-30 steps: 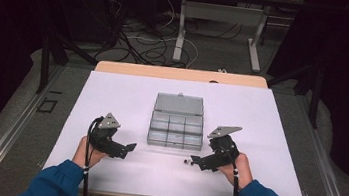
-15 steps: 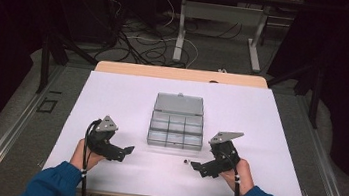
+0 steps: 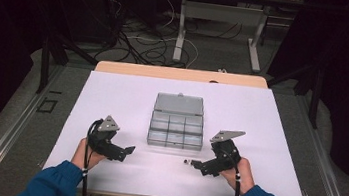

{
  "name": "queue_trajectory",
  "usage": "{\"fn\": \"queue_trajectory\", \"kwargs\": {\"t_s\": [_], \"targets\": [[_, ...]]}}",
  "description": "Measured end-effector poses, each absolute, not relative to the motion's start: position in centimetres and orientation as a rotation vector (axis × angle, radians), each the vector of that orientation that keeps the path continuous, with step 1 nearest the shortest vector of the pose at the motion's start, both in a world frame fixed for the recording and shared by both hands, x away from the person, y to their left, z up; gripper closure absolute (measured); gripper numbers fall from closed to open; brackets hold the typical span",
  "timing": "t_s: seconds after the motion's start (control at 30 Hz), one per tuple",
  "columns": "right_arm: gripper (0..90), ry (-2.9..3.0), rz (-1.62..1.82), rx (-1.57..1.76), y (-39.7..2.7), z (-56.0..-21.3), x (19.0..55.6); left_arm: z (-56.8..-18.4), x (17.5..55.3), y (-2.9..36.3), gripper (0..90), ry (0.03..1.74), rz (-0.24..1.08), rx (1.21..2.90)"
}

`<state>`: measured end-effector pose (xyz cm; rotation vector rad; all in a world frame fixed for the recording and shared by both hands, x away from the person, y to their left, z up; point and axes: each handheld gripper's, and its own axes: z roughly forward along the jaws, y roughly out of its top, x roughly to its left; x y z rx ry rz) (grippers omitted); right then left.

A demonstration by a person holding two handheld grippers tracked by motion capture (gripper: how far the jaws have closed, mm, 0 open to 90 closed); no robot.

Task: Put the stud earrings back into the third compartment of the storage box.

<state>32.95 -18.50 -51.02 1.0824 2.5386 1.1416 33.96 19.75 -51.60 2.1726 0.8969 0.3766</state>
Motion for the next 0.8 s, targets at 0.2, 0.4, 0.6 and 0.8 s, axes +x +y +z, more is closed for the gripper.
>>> {"fn": "queue_trajectory", "kwargs": {"t_s": [0.2, 0.4, 0.6, 0.8], "targets": [[8.2, 2.529, 1.162, 1.068, -18.5, -51.1, 33.0, -51.4, 34.0, 19.8, 0.8, 0.899, 0.403, 2.157], [20.0, 2.506, 1.165, 1.081, -18.5, -51.1, 33.0, -51.6, 34.0, 19.8, 0.8, 0.893, 0.396, 2.163], [38.9, 2.511, 1.177, 1.055, -18.3, -51.3, 32.9, -51.5, 34.2, 19.8, 0.9, 0.895, 0.397, 2.179], [54.7, 2.546, 1.14, 1.001, -17.5, -51.9, 32.9, -51.7, 34.3, 19.7, 0.9, 0.893, 0.393, 2.177]]}}
